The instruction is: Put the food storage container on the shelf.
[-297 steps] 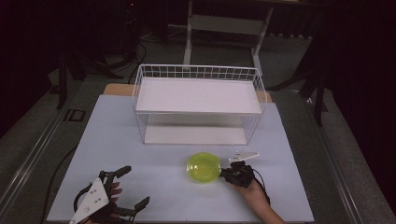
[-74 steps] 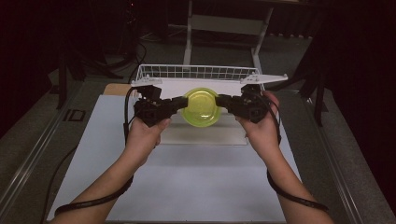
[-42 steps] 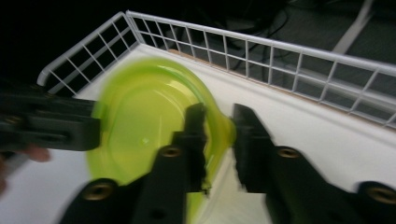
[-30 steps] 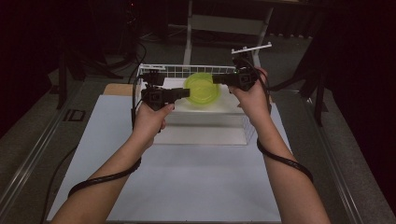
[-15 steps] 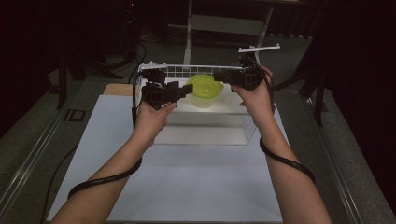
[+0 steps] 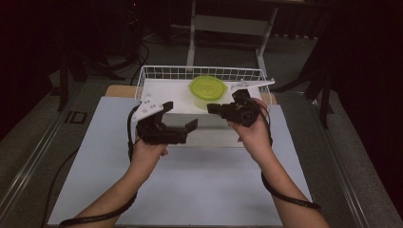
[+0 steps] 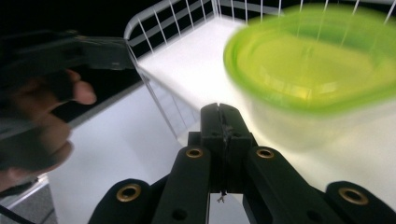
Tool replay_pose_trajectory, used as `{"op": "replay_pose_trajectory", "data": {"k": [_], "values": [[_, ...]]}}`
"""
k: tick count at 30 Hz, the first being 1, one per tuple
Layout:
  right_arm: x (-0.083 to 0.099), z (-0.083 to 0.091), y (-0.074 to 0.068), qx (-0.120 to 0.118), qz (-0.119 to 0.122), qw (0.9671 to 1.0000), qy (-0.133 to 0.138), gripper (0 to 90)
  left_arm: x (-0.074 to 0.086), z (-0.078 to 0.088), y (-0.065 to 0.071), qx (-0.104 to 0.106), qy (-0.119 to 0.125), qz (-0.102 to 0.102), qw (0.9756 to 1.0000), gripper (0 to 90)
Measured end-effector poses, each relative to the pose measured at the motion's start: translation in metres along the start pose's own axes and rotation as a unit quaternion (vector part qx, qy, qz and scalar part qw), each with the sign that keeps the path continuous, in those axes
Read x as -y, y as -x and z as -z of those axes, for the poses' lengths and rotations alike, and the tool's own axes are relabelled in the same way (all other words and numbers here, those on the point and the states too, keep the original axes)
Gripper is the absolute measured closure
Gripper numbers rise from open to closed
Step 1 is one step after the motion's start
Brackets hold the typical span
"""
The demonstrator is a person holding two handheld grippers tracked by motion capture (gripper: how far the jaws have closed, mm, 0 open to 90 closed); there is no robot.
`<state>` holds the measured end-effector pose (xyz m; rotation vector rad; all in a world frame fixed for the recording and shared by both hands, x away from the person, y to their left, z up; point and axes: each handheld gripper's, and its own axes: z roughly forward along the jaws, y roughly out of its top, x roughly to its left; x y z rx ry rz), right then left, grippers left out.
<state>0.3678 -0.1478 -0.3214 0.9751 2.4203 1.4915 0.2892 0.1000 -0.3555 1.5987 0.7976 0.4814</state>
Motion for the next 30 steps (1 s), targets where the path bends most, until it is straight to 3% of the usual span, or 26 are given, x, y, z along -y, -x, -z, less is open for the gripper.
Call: {"op": "replay_pose_trajectory", "data": {"k": [4,11,14,19,25,30], "values": [[0.009,-0.008,0.009,0.018,-0.025,0.9995,0.002,89.8,0.017,0.004,0.013,0.004,0.002,-0.016,0.9999,0.8],[0.01,-0.012,0.027,0.038,-0.054,0.9977,0.011,89.6,0.034,0.01,0.026,0.02,0.018,-0.008,0.9996,0.8],[0.009,-0.012,0.036,0.049,-0.068,0.9964,0.013,89.5,0.036,0.01,0.027,0.026,0.012,-0.005,0.9996,0.8],[0.009,-0.012,0.042,0.056,-0.078,0.9953,0.013,89.7,0.035,0.011,0.028,0.025,0.013,-0.007,0.9996,0.9],[0.009,-0.021,0.034,0.051,-0.065,0.9966,0.004,89.7,0.036,0.009,0.028,0.025,0.009,-0.006,0.9996,0.9],[0.005,-0.023,0.04,0.062,-0.076,0.9952,0.008,89.6,0.037,0.008,0.03,0.027,0.006,-0.007,0.9996,0.8]]}}
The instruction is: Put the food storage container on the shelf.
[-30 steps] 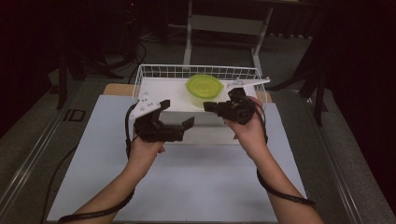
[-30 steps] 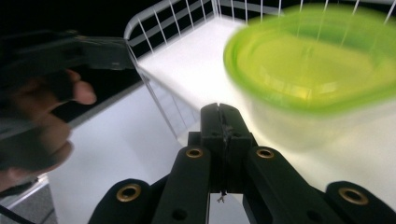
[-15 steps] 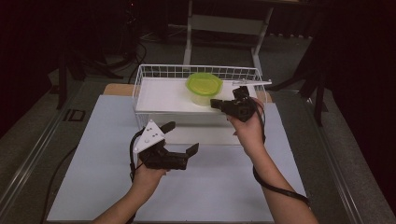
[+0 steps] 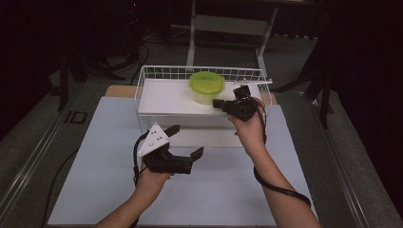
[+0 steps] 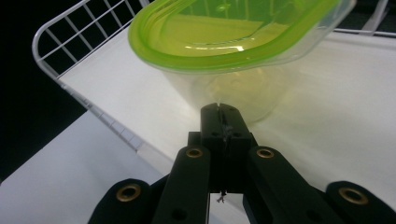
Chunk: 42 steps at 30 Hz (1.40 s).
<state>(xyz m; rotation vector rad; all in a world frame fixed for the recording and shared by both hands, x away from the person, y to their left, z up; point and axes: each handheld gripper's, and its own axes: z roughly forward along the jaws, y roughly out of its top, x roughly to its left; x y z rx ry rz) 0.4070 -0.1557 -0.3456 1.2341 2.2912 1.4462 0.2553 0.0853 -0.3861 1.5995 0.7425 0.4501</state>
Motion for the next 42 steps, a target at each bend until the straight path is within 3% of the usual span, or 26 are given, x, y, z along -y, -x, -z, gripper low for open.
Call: {"op": "replay_pose_trajectory", "data": {"k": [5,10,12,13,14,16,17,19,24,26,34,36,42], "values": [[-0.001,0.002,0.003,0.007,-0.005,1.0,0.001,89.4,0.0,0.0,0.0,0.002,0.001,0.002,1.0,0.8],[0.006,0.012,-0.005,-0.005,0.005,0.9999,0.011,78.5,0.004,0.004,-0.004,0.006,0.002,-0.003,1.0,0.8],[0.017,0.021,-0.019,-0.013,0.038,0.999,0.022,59.6,0.006,0.005,-0.006,0.005,0.0,-0.009,0.9999,0.8],[0.017,0.021,-0.019,-0.013,0.038,0.999,0.022,59.6,0.006,0.005,-0.006,0.005,0.0,-0.009,0.9999,0.8],[0.024,0.028,-0.027,-0.026,0.051,0.9977,0.036,46.0,0.006,0.007,-0.008,0.013,0.002,-0.011,0.9998,0.8],[0.028,0.032,-0.03,-0.03,0.057,0.997,0.043,41.2,0.007,0.007,-0.009,0.022,0.002,-0.011,0.9997,0.8],[0.035,0.037,-0.036,-0.048,0.068,0.995,0.055,27.1,0.007,0.009,-0.009,0.025,0.005,-0.014,0.9996,0.8],[0.043,0.04,-0.042,-0.053,0.092,0.9926,0.058,18.4,0.007,0.01,-0.008,0.028,0.005,-0.017,0.9995,0.8],[0.063,0.044,-0.049,-0.06,0.105,0.9902,0.069,13.8,0.008,0.011,-0.007,0.036,0.002,-0.016,0.9992,0.9],[0.072,0.044,-0.048,-0.067,0.098,0.9903,0.072,13.9,0.01,0.012,-0.007,0.036,0.001,-0.02,0.9992,0.8],[0.095,0.046,-0.043,-0.051,0.11,0.9899,0.074,14.1,0.015,0.017,-0.005,0.042,0.005,-0.034,0.9985,0.8],[0.101,0.047,-0.04,-0.041,0.113,0.9903,0.071,14.1,0.02,0.018,-0.005,0.042,0.001,-0.039,0.9984,0.9],[0.122,0.05,-0.033,-0.039,0.112,0.9903,0.072,14.1,0.04,0.023,-0.007,0.043,-0.017,-0.036,0.9983,0.9]]}}
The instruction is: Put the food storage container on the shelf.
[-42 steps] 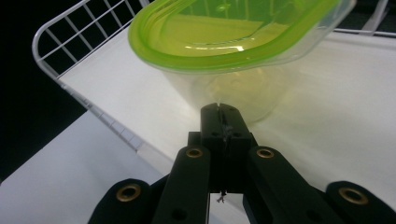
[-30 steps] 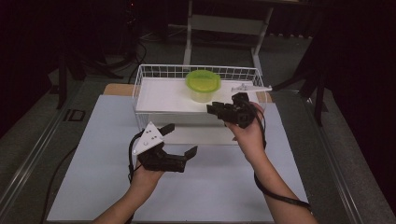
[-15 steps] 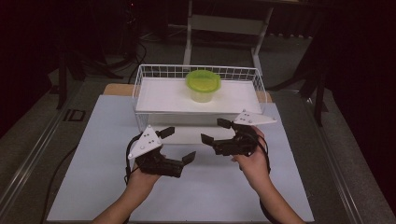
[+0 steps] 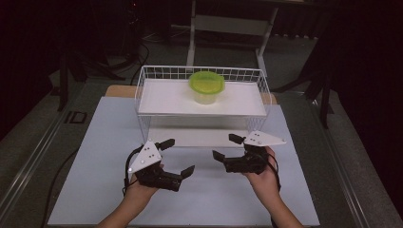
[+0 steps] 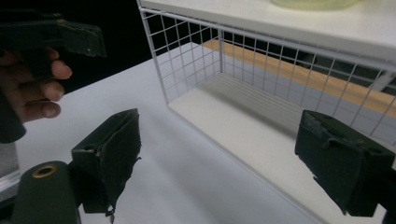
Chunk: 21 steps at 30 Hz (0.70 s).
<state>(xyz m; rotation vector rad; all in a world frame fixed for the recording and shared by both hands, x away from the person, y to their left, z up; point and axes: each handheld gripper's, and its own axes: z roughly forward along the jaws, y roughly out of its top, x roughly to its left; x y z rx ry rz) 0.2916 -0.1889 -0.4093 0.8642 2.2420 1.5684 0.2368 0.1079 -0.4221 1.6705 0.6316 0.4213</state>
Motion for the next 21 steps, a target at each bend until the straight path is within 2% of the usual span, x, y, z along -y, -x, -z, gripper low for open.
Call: {"op": "replay_pose_trajectory", "data": {"k": [8,11,15,18,20,21], "values": [[0.026,0.006,0.0,-0.003,0.002,1.0,0.001,14.3,0.016,0.006,0.001,0.009,-0.006,0.0,0.9999,0.9],[0.038,0.011,0.0,-0.007,0.006,0.9999,-0.011,14.3,0.024,0.009,0.001,0.011,-0.014,-0.002,0.9998,0.9],[0.045,0.014,-0.002,-0.009,0.008,0.9998,-0.017,14.4,0.033,0.012,0.002,0.013,-0.016,0.002,0.9998,0.9],[0.052,0.021,-0.005,-0.008,0.019,0.9995,-0.024,14.4,0.046,0.015,0.002,0.015,-0.033,0.007,0.9993,0.9],[0.053,0.023,-0.005,-0.008,0.016,0.9996,-0.021,14.4,0.048,0.016,0.002,0.014,-0.038,0.003,0.9992,0.8],[0.057,0.028,-0.006,-0.011,0.006,0.9997,-0.02,14.4,0.051,0.02,0.002,0.012,-0.041,0.003,0.9991,0.8]]}}
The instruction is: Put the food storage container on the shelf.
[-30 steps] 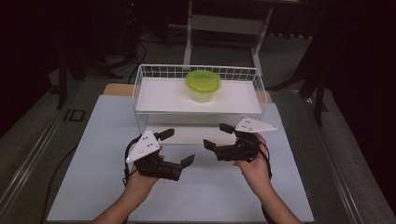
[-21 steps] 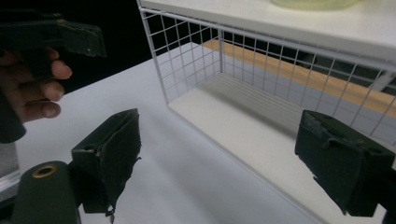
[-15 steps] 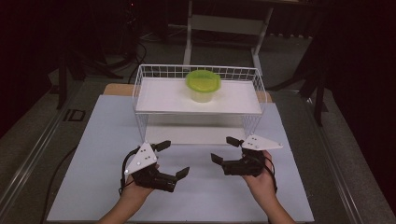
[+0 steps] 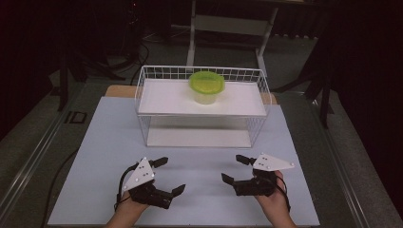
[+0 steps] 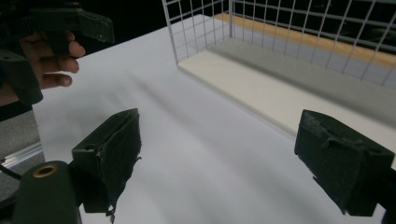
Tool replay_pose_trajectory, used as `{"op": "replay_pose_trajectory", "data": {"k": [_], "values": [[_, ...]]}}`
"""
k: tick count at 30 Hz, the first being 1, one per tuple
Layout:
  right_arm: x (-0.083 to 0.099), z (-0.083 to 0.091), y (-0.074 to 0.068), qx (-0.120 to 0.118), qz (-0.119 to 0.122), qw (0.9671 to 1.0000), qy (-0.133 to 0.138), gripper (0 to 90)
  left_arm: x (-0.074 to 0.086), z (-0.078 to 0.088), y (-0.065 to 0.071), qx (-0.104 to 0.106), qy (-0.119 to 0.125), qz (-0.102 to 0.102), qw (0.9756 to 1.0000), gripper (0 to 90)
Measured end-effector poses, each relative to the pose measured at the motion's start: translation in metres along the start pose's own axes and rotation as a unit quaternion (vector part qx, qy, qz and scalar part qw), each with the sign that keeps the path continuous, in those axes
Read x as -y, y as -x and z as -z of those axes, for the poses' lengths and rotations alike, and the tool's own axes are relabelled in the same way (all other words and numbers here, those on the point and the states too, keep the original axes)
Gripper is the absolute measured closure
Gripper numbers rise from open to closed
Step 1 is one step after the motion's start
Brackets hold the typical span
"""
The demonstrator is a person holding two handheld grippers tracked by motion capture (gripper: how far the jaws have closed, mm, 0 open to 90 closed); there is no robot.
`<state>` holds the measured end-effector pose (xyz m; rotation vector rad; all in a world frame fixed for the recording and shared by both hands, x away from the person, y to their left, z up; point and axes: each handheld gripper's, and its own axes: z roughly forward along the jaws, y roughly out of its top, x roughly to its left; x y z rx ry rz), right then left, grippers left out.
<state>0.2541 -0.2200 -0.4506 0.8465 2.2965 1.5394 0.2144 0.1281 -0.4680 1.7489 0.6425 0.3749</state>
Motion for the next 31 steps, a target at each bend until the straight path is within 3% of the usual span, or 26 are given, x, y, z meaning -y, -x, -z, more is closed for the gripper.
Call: {"op": "replay_pose_trajectory", "data": {"k": [13,24,31], "values": [[0.025,0.02,0.003,0.018,-0.001,0.9998,0.001,14.5,0.015,0.015,-0.004,-0.014,-0.01,-0.013,0.9998,0.9],[0.039,0.023,0.018,0.044,-0.012,0.9989,-0.001,14.6,0.022,0.019,-0.009,-0.026,-0.003,0.001,0.9997,0.9],[0.04,0.021,0.017,0.046,-0.005,0.9989,-0.005,14.6,0.022,0.021,-0.011,-0.03,0.003,0.004,0.9995,0.9]]}}
